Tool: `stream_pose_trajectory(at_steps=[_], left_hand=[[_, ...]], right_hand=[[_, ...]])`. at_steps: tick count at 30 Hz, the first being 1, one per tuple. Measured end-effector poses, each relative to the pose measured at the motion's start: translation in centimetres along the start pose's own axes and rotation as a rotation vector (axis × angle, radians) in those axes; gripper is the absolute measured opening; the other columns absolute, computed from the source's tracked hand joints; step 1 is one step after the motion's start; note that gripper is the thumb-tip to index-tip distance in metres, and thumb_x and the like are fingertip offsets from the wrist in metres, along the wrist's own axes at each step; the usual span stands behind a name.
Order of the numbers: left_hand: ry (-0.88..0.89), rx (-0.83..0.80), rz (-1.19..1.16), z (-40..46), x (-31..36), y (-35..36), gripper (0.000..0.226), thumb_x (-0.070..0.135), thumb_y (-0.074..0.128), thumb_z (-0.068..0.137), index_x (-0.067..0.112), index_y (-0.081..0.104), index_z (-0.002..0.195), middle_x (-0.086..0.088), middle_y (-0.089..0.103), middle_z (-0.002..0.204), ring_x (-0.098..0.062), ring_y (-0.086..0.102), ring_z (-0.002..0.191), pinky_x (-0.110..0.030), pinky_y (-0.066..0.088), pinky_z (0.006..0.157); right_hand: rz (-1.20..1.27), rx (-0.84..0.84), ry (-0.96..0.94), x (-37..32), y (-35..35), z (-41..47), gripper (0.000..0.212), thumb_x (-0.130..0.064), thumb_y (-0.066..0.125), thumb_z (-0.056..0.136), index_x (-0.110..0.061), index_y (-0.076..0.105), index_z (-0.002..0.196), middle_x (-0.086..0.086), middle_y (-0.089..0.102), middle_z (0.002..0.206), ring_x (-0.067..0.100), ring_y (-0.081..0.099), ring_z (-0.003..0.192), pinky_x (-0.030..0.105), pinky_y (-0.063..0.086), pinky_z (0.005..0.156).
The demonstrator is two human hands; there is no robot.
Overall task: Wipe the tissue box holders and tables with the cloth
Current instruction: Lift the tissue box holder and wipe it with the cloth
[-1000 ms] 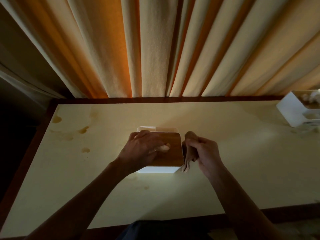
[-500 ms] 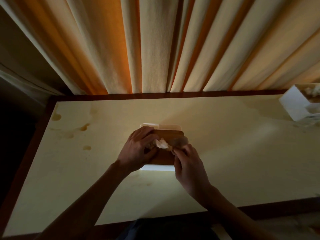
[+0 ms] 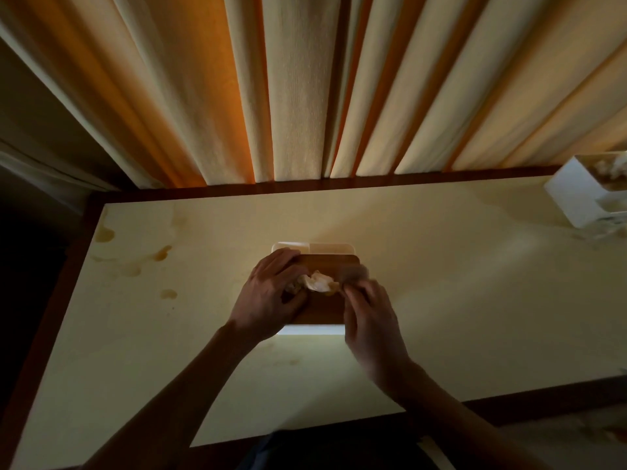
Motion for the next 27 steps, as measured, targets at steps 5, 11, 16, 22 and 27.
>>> stream_pose_trajectory(at_steps=[5, 11, 16, 22, 27], left_hand=[[0.037, 0.037, -0.027, 0.0, 0.0, -0.1, 0.031, 0.036, 0.064, 0.082, 0.018, 0.069, 0.106, -0.003, 0.058, 0.13, -0.022, 0.052, 0.123, -0.039, 0.048, 0.101], [0.005, 0.071, -0.047, -0.2, -0.5, 0.4, 0.038, 0.035, 0.063, 0.08, 0.013, 0.068, 0.11, -0.005, 0.056, 0.133, -0.023, 0.05, 0.126, -0.042, 0.045, 0.105], [-0.142, 0.103, -0.098, -0.2, 0.3, 0.1, 0.049, 0.046, 0.064, 0.082, 0.018, 0.056, 0.121, 0.002, 0.058, 0.127, -0.019, 0.053, 0.111, -0.044, 0.049, 0.095], [-0.261, -0.23, -0.159, -0.1, -1.0, -0.3, 0.122, 0.081, 0.072, 0.053, 0.037, 0.013, 0.15, 0.003, 0.009, 0.163, -0.015, 0.006, 0.148, -0.048, 0.022, 0.119], [-0.146, -0.437, -0.039, -0.8, -2.7, -0.9, 0.135, 0.065, 0.085, 0.053, 0.042, -0.005, 0.152, 0.007, -0.004, 0.163, -0.021, 0.007, 0.15, -0.046, 0.024, 0.118]], right_hand=[[0.029, -0.007, -0.053, -0.3, -0.2, -0.7, 0.023, -0.009, 0.054, 0.091, -0.004, 0.069, 0.106, 0.014, 0.063, 0.104, 0.025, 0.056, 0.098, 0.026, 0.047, 0.081], [0.09, 0.001, 0.052, 1.7, 1.4, 6.7, 0.028, -0.002, 0.052, 0.088, -0.001, 0.072, 0.107, 0.016, 0.065, 0.099, 0.034, 0.064, 0.091, 0.031, 0.051, 0.08], [0.224, 0.186, 0.239, 3.2, 0.1, 6.1, 0.018, 0.004, 0.064, 0.09, 0.002, 0.073, 0.105, 0.014, 0.067, 0.091, 0.021, 0.063, 0.081, 0.001, 0.038, 0.075], [0.22, 0.201, 0.209, 2.0, -2.4, -0.5, 0.018, 0.007, 0.064, 0.089, 0.007, 0.07, 0.106, 0.014, 0.063, 0.095, 0.009, 0.055, 0.083, -0.003, 0.038, 0.077], [0.147, 0.061, 0.11, 1.1, -1.8, -2.5, 0.035, 0.002, 0.062, 0.089, 0.004, 0.065, 0.123, 0.008, 0.053, 0.095, 0.007, 0.049, 0.081, 0.003, 0.037, 0.072]])
Point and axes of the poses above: each hand's wrist, its own z-axis towards the middle knuckle, its own y-axis out of the palm, x = y × z, the point moved 4 cm from there along z, towards the middle knuckle
